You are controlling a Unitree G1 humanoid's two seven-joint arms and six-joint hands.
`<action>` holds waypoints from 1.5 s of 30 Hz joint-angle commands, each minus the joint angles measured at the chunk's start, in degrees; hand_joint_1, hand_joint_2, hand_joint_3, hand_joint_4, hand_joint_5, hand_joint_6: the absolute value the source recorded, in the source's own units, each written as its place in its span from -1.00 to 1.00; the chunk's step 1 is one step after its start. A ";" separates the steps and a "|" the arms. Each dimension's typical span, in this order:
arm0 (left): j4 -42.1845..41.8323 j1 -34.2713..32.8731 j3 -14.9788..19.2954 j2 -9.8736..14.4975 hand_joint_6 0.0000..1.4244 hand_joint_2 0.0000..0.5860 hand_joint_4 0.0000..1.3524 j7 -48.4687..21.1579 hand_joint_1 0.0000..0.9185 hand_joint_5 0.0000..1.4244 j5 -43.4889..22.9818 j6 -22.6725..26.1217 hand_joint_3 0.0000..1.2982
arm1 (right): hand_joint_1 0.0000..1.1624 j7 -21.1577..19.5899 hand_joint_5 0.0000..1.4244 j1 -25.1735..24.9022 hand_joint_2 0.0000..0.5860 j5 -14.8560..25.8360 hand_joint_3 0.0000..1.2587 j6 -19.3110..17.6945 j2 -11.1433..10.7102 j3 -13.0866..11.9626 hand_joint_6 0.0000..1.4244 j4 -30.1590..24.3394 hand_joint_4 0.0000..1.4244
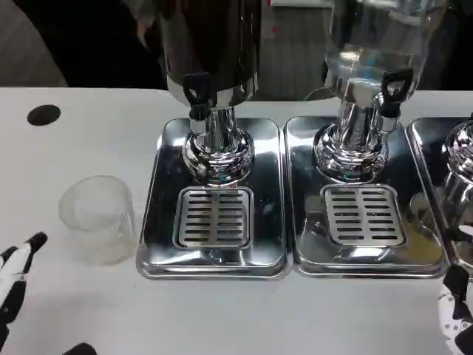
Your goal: Grasp the cup under the faucet to collect the drink, then remove the cup.
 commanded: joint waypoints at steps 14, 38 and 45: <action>-6.88 7.56 5.21 -4.01 -1.00 -0.78 -1.00 -0.05 -1.00 -1.00 -1.63 -0.45 -0.98 | 0.07 -0.01 -0.71 -0.01 0.77 2.91 -0.39 -4.73 -0.59 -1.72 -0.75 -0.55 -0.63; 3.10 6.55 7.86 -4.99 -1.00 -0.92 -1.00 -3.00 -0.95 -1.00 -11.95 -8.34 -1.00 | 0.05 -0.26 -0.69 -0.53 0.79 1.92 -0.39 -4.58 0.35 -0.01 -0.75 0.06 -0.63; 6.29 3.87 5.19 -4.14 -1.00 -0.95 -1.00 -11.27 -0.82 -1.00 -26.02 -6.78 -1.00 | 0.05 -0.77 -0.69 -0.38 0.79 2.85 -0.39 -5.06 0.47 -0.52 -0.75 0.72 -0.62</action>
